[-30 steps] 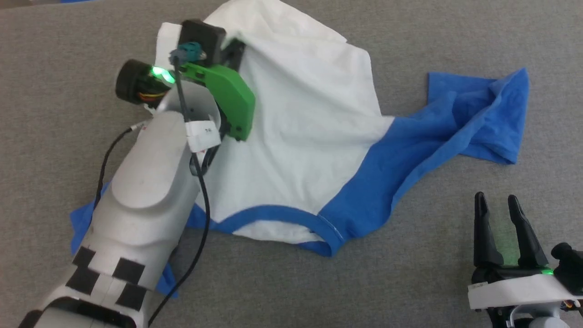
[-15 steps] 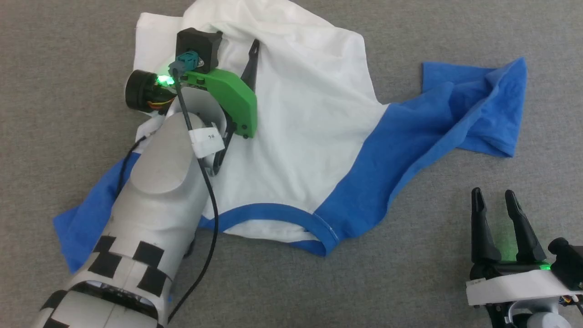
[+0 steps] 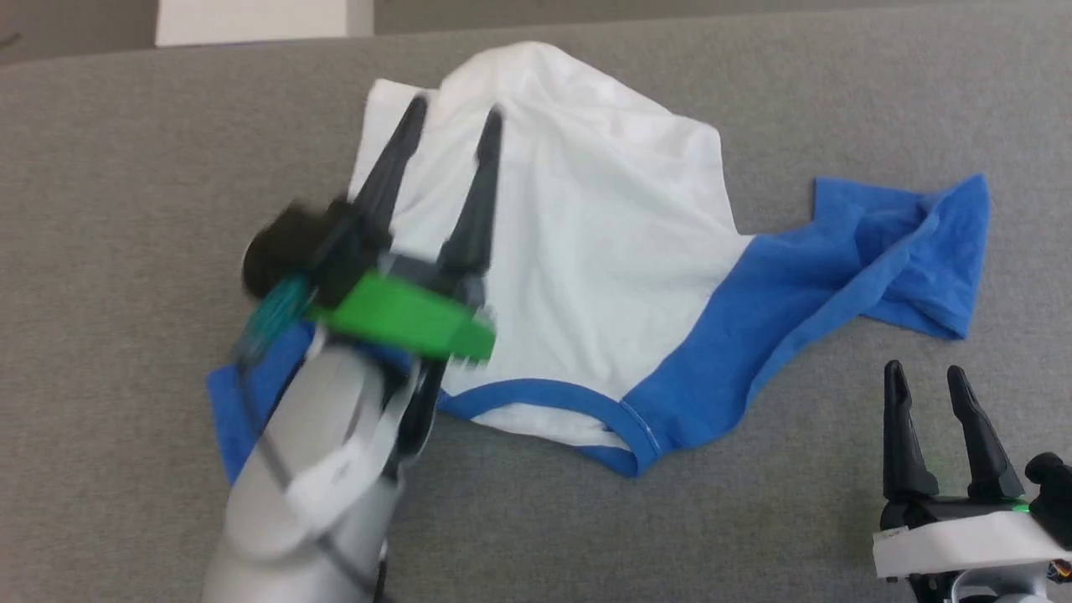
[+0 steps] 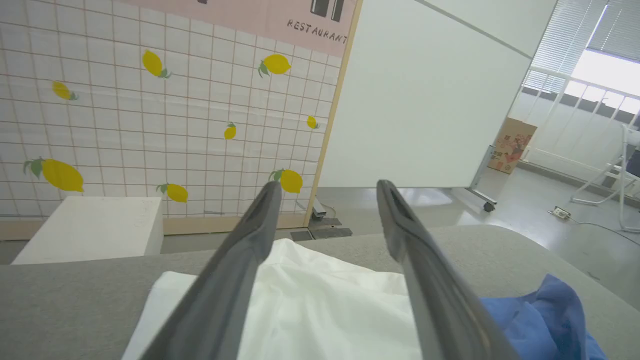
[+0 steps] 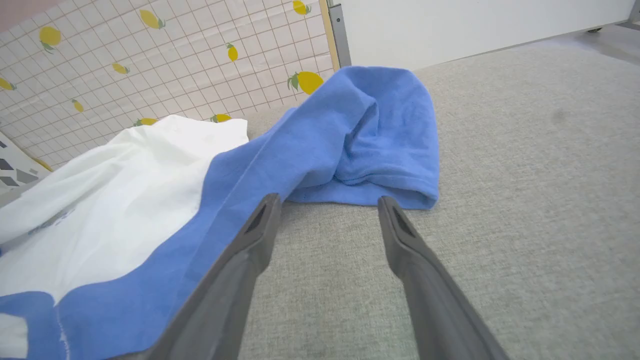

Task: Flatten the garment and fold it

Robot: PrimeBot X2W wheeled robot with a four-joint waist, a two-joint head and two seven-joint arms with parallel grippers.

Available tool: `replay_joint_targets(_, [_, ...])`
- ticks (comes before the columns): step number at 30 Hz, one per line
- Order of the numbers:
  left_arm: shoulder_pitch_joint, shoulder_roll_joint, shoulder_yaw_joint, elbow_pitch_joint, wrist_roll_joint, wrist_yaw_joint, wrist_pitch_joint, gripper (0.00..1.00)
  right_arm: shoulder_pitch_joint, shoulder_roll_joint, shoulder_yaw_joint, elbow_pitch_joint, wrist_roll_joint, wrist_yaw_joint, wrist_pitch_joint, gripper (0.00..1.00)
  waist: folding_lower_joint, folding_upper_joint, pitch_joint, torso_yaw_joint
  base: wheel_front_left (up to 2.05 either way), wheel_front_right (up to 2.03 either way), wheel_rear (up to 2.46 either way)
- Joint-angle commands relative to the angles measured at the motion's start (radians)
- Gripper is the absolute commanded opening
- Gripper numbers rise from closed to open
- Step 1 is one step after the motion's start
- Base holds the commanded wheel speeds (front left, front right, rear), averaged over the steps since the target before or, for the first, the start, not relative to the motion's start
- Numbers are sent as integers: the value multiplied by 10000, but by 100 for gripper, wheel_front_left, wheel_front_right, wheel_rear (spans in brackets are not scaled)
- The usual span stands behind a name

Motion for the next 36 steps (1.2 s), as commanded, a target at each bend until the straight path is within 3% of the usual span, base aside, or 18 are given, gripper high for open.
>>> replay_joint_targets(1, [753, 122, 194, -583, 76, 23, -71, 100, 116, -1, -2, -52, -11, -13, 17, 100, -1, 0, -603, 319, 0, 0, 0])
replay_joint_targets(5, [2913, 89, 973, -2118, 423, 63, -73, 100, 288, -1, -3, -32, 30, -13, 25, 100, -1, 0, -977, 342, 0, 0, 0])
replay_joint_targets(14, [6403, -381, 1997, -2959, 1234, 66, -75, 100, 672, -1, 52, 129, 177, -13, -18, 100, -1, 0, -1568, 364, 0, 0, 0])
replay_joint_targets(24, [6860, -577, 2275, -3282, 1497, -141, -75, 100, 753, -1, 120, 32, -79, -13, 305, 100, -1, 0, -1828, 689, 0, 0, 0])
replay_joint_targets(29, [6696, -586, 2192, -3328, 1794, -205, -75, 100, 326, -1, 596, -618, -699, -13, 2019, 100, -1, 0, -1559, 721, 0, 0, 0])
replay_joint_targets(36, [6313, -589, 1787, -3222, 1630, -167, -76, 100, -238, -16, 505, -1231, -622, -13, 5756, 100, -1, 0, -1130, 975, 0, 0, 0])
